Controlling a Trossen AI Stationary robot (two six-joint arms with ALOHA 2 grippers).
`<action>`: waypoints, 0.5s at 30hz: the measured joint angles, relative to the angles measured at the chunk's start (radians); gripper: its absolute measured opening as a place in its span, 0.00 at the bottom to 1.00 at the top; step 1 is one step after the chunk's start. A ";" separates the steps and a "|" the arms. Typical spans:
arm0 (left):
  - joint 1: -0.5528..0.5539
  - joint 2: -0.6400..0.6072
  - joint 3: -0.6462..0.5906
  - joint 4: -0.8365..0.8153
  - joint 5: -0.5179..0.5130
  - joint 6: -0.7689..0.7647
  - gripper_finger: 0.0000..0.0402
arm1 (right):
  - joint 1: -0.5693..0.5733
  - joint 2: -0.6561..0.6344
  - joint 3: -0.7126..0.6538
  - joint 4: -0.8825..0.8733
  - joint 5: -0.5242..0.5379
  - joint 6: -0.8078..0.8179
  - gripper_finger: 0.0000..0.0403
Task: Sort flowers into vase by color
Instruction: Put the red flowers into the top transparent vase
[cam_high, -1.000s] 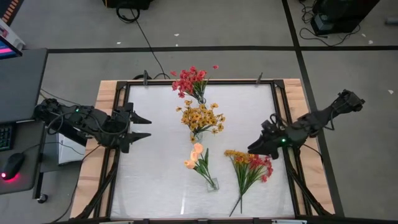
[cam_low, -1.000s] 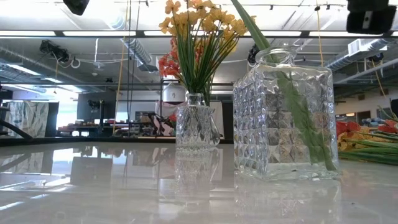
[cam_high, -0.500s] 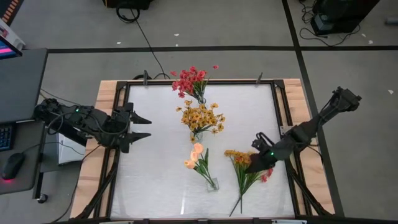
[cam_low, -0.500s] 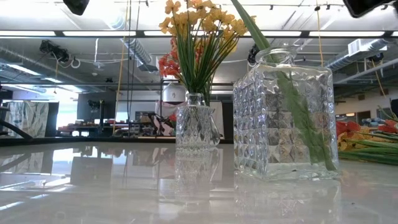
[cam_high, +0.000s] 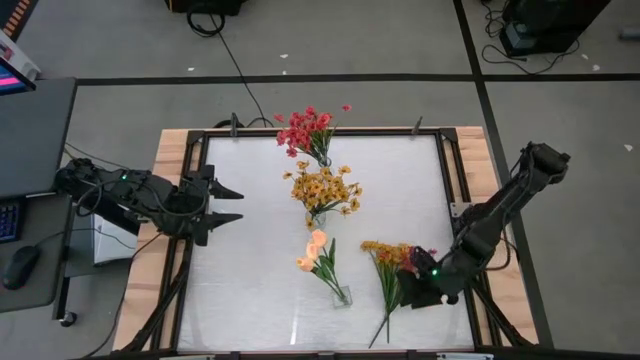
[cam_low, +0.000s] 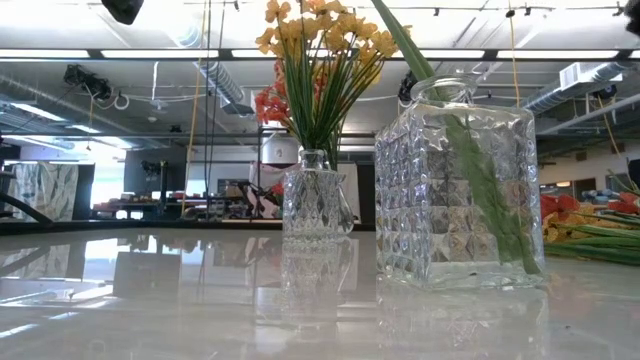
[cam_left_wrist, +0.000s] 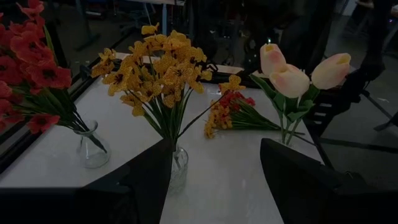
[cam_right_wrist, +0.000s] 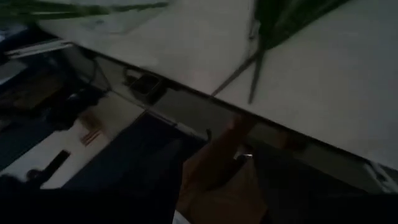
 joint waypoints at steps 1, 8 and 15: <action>0.000 0.000 0.000 0.000 0.000 0.000 0.62 | -0.002 0.012 0.000 0.000 -0.008 0.003 0.51; 0.000 0.000 0.000 0.000 0.000 0.000 0.62 | -0.047 0.101 0.000 -0.081 0.059 0.003 0.51; 0.000 0.000 0.000 0.000 0.000 0.000 0.62 | -0.087 0.148 0.000 -0.192 0.046 0.021 0.51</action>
